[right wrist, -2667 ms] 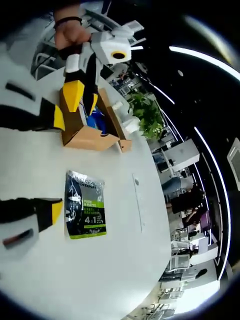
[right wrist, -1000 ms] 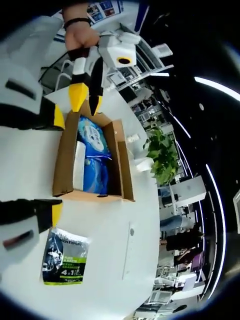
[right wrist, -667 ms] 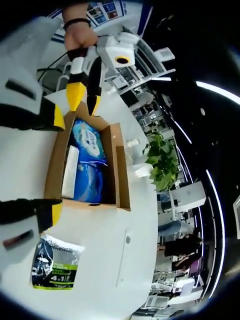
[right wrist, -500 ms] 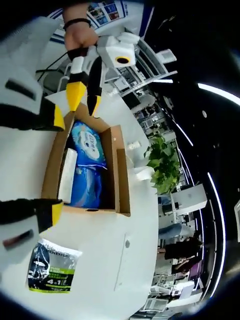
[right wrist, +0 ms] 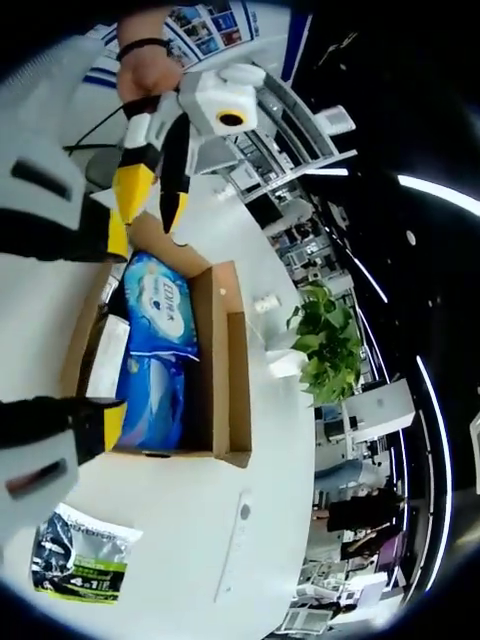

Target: Operate the shoe box by opening the lid, removing the specified soft item, and placing it in the target area until the item is outside and the box remains undamaged.

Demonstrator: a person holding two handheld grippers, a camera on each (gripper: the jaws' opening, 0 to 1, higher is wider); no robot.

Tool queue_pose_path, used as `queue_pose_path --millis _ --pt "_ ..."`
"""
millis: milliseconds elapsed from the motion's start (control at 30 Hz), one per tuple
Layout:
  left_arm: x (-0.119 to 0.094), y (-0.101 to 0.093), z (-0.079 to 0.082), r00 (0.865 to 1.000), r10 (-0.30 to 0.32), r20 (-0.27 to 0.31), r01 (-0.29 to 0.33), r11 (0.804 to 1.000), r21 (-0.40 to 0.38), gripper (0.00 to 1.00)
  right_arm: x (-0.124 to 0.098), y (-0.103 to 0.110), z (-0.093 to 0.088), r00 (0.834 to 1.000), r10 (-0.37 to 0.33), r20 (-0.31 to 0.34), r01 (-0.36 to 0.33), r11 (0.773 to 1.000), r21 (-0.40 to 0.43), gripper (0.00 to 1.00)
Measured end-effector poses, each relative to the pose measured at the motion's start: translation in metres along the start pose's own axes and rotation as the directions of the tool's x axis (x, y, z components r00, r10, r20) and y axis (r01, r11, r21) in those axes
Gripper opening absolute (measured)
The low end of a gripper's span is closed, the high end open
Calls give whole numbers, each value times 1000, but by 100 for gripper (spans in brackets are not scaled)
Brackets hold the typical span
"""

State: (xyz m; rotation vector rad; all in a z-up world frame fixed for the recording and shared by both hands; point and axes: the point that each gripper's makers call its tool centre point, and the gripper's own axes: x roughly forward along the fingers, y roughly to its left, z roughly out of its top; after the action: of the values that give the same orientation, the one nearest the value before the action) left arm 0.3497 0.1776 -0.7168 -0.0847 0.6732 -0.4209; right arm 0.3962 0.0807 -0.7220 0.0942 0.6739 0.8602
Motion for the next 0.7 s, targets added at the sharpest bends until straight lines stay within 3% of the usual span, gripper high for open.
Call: queue_pose_path --millis 467,700 --pt "-15 24 -9 999 41 -8 -41 999 -15 44 32 11 22 999 35 -13 -36 999 -35 51" --pt "-23 40 -16 998 67 -13 -67 997 -36 43 48 15 24 998 47 -31 -49 998 -43 50"
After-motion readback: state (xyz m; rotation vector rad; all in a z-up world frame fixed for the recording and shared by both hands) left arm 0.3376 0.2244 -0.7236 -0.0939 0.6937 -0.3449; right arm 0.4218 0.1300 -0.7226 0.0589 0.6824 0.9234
